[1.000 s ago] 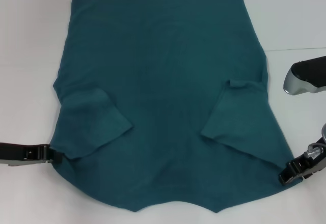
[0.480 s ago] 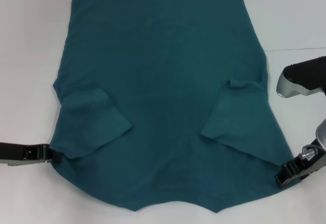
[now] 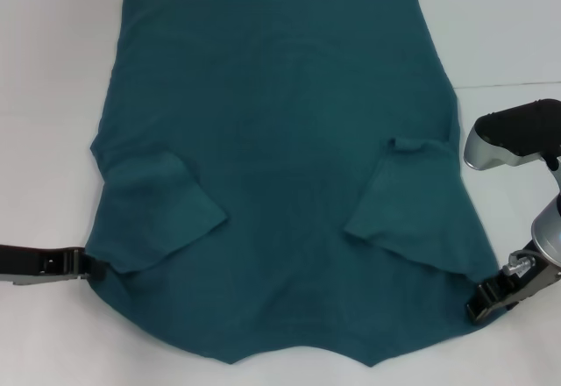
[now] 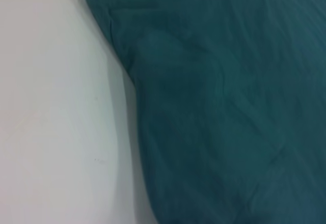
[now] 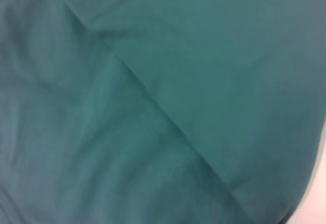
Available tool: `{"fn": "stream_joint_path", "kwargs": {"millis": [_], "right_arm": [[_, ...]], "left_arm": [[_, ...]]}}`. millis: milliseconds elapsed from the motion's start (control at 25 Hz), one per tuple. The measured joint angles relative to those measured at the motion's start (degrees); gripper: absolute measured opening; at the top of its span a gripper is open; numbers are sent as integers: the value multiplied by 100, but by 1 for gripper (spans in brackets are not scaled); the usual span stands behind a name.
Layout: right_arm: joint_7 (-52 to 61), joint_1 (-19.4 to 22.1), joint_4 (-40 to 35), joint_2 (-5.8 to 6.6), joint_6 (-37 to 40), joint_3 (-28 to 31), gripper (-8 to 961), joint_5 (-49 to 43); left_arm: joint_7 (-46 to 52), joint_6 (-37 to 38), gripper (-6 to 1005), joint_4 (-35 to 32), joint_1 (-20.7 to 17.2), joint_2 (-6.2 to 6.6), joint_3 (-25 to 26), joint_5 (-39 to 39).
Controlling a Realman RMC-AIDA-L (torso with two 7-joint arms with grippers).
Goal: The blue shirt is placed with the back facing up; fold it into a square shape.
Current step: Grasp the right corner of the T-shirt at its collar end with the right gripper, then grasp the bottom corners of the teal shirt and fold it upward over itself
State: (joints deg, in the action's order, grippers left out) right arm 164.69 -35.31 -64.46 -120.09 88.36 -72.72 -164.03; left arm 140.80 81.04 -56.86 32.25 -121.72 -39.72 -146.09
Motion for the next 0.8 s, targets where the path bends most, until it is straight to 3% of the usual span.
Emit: {"fn": "stream_joint_path", "kwargs": {"millis": [200, 400, 800], "right_arm": [[-11, 25, -58, 4, -14, 32, 510, 122], [-21, 45, -252, 9, 21, 54, 308, 142], [-370, 58, -539, 28, 51, 287, 104, 345]], "left_arm": [[0, -1, 42, 0, -1, 0, 0, 11], [0, 0, 46, 0, -17, 0, 0, 27], [0, 39, 55, -1, -53, -8, -1, 28]]}}
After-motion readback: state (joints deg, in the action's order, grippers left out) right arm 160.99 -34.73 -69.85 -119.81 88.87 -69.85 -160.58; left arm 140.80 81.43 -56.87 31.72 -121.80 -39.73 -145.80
